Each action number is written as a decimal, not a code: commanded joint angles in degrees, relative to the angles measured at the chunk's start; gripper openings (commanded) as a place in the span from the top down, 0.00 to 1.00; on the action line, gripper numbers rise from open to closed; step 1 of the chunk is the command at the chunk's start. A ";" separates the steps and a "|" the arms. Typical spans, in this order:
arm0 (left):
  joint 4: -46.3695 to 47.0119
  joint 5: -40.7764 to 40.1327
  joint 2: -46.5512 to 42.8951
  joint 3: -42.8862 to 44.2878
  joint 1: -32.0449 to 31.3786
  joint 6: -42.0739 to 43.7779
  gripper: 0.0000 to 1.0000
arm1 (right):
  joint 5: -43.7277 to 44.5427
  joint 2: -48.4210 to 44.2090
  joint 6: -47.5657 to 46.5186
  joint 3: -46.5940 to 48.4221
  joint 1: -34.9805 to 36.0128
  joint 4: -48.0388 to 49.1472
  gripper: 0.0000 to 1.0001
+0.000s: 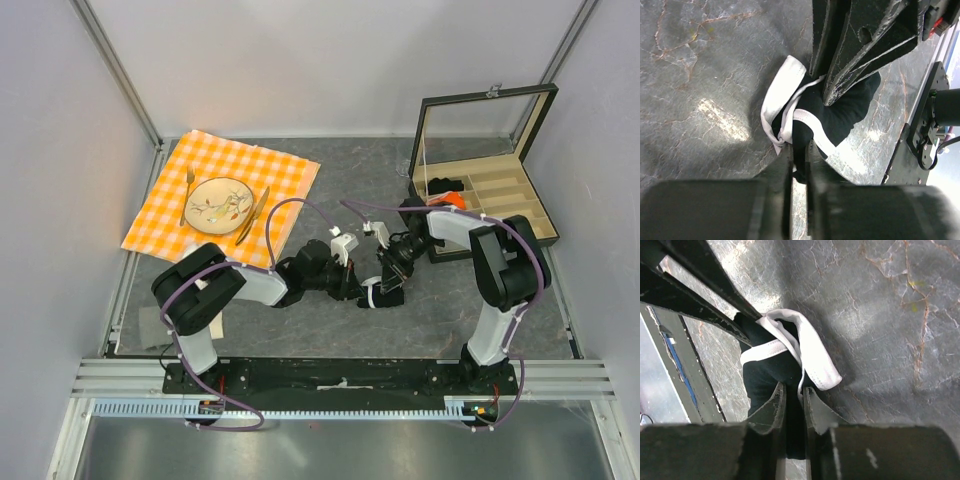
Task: Roll the underwear
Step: Roll the underwear to the center of the board, then pick up the underwear from the center of the board, then place the underwear in the storage box.
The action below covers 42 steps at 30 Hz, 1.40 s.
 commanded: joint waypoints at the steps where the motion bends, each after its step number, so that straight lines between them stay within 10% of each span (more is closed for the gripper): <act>1: -3.27 -6.01 -0.63 -0.72 0.01 -1.64 0.81 | 3.68 3.77 -4.81 0.09 0.37 -1.57 0.87; 10: -4.84 -10.41 -19.42 -6.69 0.98 2.21 0.41 | 0.24 -4.90 -11.49 2.90 -0.24 -7.45 1.00; 26: -19.62 -11.65 -50.46 -13.82 1.86 10.40 0.33 | 16.24 -9.60 -35.30 34.33 -20.61 -32.05 1.00; 35: -16.63 -9.90 -49.86 -16.37 1.86 9.52 0.33 | 18.44 6.05 -44.36 57.02 -36.36 -37.96 1.00; 42: -14.69 -7.26 -44.15 -14.35 1.94 8.73 0.34 | 19.93 11.42 -52.52 57.49 -42.33 -37.96 1.00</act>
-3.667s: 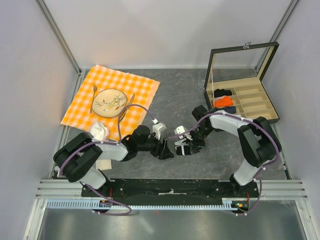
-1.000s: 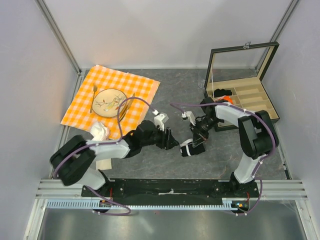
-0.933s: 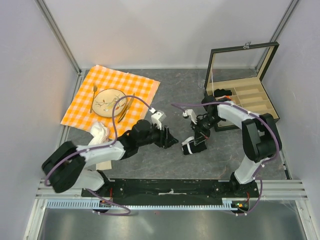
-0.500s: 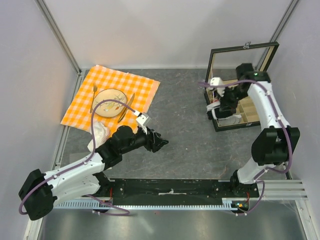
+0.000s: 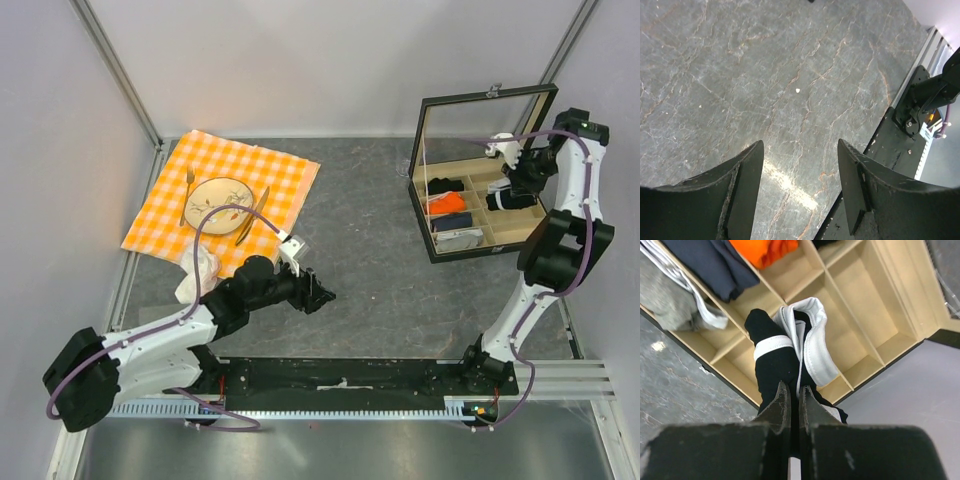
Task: Roll the underwear
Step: Place the underwear in the storage box.
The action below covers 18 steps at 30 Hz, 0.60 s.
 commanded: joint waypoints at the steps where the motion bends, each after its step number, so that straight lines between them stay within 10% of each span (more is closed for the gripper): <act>1: 4.06 2.69 3.68 2.54 0.17 0.79 0.34 | 0.46 1.21 -8.39 0.59 -3.23 -8.28 1.00; 18: 6.97 10.51 14.50 9.49 0.26 -1.50 0.35 | 1.43 0.77 -24.65 -11.54 -8.87 -8.36 1.00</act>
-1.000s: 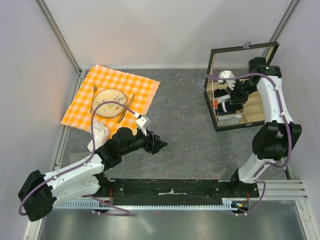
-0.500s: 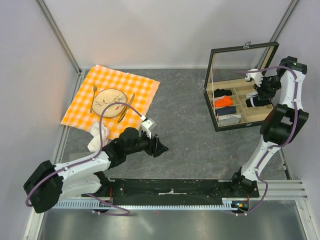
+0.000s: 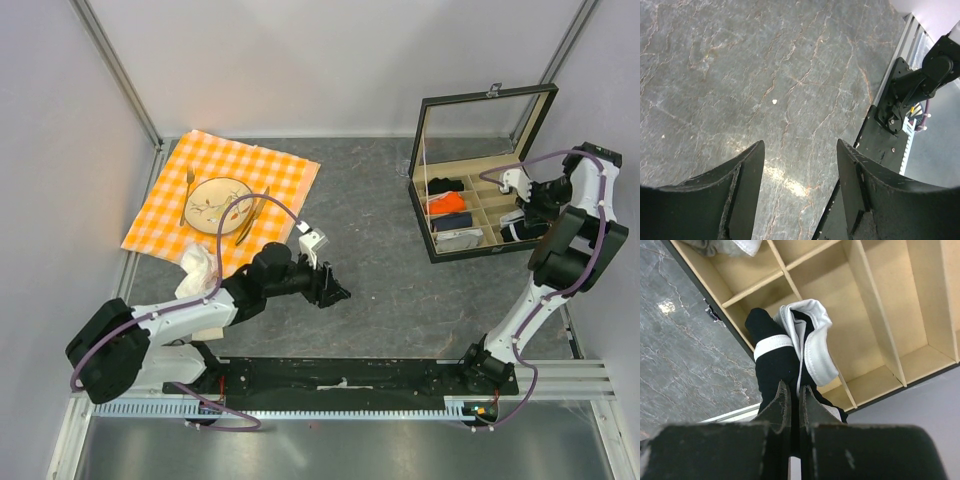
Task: Roll the underwear
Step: Place the underwear in the storage box.
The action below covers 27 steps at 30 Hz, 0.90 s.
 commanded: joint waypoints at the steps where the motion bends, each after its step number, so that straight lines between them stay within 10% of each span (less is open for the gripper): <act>1: 1.92 2.73 1.12 3.59 0.26 -1.28 0.35 | -0.65 -1.00 -6.38 -1.23 -0.26 -7.40 1.00; 22: -0.54 4.23 4.20 5.96 0.26 -2.95 0.37 | 1.28 13.94 -10.61 6.06 -0.26 -4.24 1.00; 27: -1.16 4.23 3.85 6.05 0.26 -3.03 0.37 | 4.80 14.21 -6.13 2.83 -0.52 1.99 0.81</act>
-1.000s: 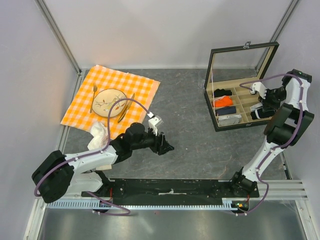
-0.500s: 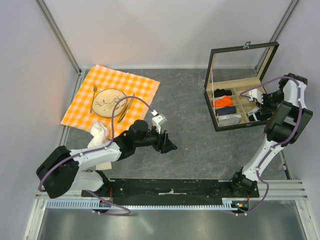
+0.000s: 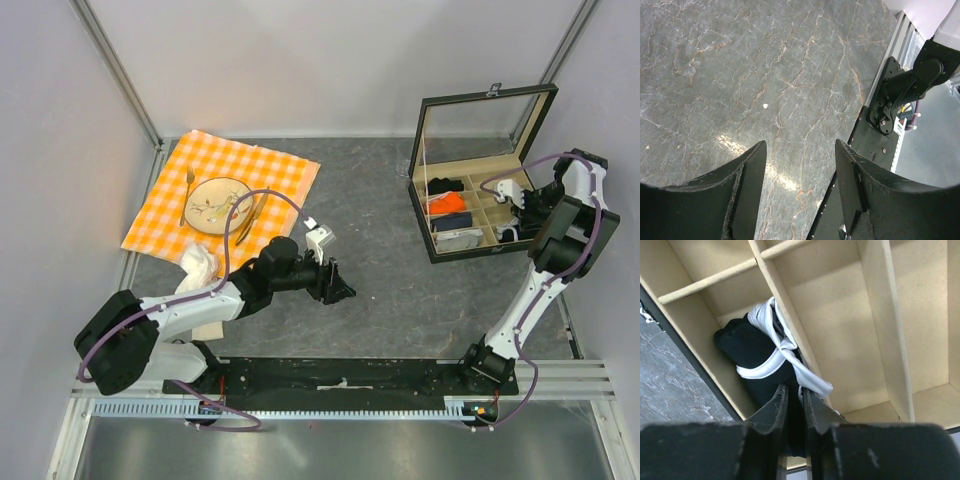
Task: Roll the underwear
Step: Place the underwear in the storage box.
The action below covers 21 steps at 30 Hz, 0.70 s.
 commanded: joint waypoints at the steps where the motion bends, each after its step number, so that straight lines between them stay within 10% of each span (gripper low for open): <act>1: -0.44 1.25 -0.61 1.99 0.17 -1.72 0.37 | 3.16 2.12 2.86 -2.41 -0.43 1.85 0.78; 10: -2.11 1.43 -2.81 2.51 0.17 -1.90 0.37 | -2.81 -2.44 8.40 3.03 -1.93 -0.52 0.45; 21: -5.18 0.82 -7.99 2.34 0.17 -1.20 0.38 | -7.39 -6.93 9.98 4.54 -2.11 -4.39 0.45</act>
